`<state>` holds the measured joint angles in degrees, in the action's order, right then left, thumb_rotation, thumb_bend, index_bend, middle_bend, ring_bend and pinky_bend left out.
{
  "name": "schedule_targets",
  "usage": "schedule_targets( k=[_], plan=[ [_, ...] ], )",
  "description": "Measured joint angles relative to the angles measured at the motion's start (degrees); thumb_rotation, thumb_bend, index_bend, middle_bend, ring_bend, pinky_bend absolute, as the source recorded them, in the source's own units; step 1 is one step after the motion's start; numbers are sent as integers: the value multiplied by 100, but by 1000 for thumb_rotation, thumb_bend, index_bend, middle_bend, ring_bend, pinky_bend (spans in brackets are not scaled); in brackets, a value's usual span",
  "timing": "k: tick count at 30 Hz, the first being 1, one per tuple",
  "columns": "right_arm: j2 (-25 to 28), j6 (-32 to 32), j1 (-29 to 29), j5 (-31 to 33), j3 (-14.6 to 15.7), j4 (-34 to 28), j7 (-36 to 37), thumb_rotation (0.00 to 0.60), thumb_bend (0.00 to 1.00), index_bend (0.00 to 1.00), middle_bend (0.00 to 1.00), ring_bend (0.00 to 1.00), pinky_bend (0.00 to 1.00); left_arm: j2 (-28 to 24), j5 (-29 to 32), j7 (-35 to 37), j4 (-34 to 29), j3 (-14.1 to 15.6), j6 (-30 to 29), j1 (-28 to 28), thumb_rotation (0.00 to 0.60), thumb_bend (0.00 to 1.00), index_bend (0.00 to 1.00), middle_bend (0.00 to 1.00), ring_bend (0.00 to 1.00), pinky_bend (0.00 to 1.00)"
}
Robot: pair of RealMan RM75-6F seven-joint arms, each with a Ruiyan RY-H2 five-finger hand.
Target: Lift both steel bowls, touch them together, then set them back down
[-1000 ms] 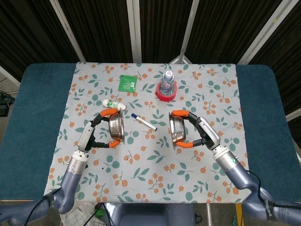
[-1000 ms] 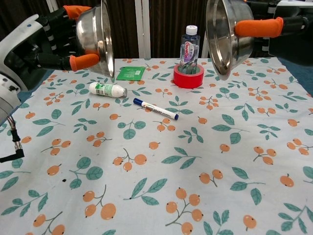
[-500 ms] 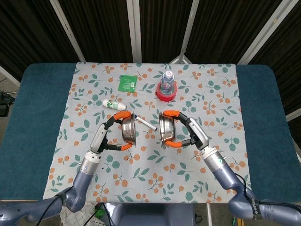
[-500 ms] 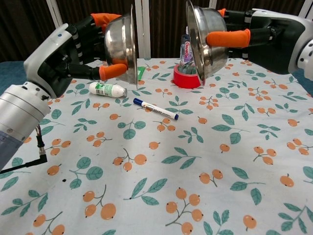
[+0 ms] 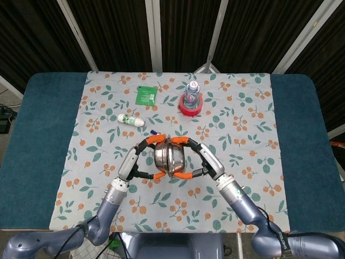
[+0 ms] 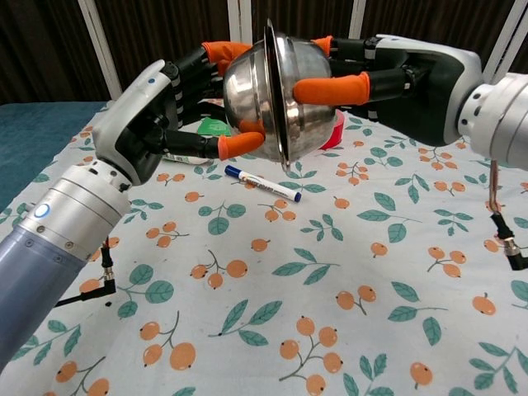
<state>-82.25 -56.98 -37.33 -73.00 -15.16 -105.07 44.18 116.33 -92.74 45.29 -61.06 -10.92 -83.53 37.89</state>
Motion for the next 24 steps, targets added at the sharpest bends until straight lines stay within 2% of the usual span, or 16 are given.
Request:
schedule_targets(
  k=[9, 16, 24],
  plan=[
    [-41, 202, -25, 279, -46, -341, -287, 600, 67, 431, 271, 404, 12, 354, -88, 190, 357, 2, -228, 109, 600, 40, 351, 223, 196, 389],
    [202, 152, 109, 341, -225, -246, -110, 600, 67, 431, 271, 404, 12, 44, -164, 121, 183, -27, -514, 46, 600, 40, 352, 224, 196, 389],
    [275, 198, 197, 302, -281, -126, 20, 600, 66, 431, 271, 404, 12, -210, -160, 15, 7, 105, -623, -121, 600, 39, 362, 223, 196, 389]
  ],
)
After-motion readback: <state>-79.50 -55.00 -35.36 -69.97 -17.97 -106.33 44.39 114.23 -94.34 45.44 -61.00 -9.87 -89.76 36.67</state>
